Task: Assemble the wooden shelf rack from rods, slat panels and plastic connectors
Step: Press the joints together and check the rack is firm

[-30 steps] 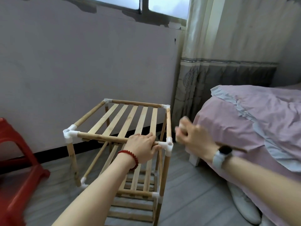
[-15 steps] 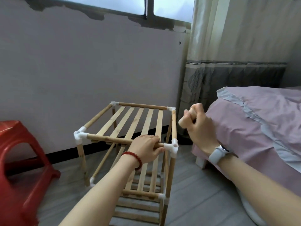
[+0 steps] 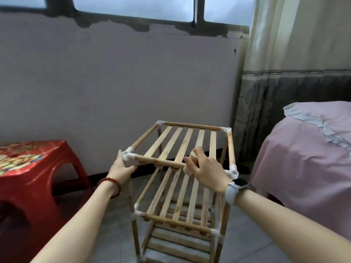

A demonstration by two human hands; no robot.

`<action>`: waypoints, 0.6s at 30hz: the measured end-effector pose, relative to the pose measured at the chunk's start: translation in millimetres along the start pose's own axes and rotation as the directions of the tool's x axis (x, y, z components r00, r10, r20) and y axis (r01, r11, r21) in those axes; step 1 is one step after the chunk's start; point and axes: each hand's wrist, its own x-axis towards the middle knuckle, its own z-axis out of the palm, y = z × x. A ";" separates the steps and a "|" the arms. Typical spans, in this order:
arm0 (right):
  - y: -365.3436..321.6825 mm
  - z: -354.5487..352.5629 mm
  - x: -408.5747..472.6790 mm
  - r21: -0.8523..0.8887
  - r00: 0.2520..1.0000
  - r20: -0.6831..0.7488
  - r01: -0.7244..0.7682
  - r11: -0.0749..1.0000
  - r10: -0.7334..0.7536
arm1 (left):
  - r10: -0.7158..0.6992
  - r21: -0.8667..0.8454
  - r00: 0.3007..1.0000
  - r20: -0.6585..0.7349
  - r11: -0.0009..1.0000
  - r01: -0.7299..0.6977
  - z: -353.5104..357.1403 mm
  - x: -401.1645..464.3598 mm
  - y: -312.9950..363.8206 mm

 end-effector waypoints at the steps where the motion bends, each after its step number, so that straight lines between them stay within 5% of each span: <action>1: 1.6 4.6 1.3 -0.042 1.000 0.006 0.012 0.999 -0.012 | 0.032 0.027 0.999 -0.038 0.999 -0.031 -0.2 -0.7 -6.0; 4: 6.4 5.6 0.5 -0.213 1.000 -0.012 -0.017 0.977 0.014 | 0.112 0.111 0.984 -0.136 0.989 -0.097 -1.0 -10.1 -13.7; 7: 1.3 -6.3 5.8 -0.154 0.997 -0.049 -0.063 0.986 0.056 | 0.162 0.040 0.985 -0.055 0.986 -0.160 2.6 -26.9 -14.8; 13: -62.0 -25.4 25.4 -0.005 0.977 -0.133 0.166 0.986 -0.165 | 0.228 -0.131 0.969 0.095 0.968 -0.215 31.5 -61.2 -1.8; 16: -81.8 -29.2 33.0 0.027 0.906 -0.354 0.259 0.965 -0.233 | 0.250 -0.177 0.960 0.124 0.958 -0.227 38.8 -67.7 0.6; 18: -83.6 -6.2 26.6 -0.175 0.946 -0.221 0.200 0.964 -0.237 | 0.256 -0.182 0.959 0.118 0.955 -0.233 38.3 -69.6 0.3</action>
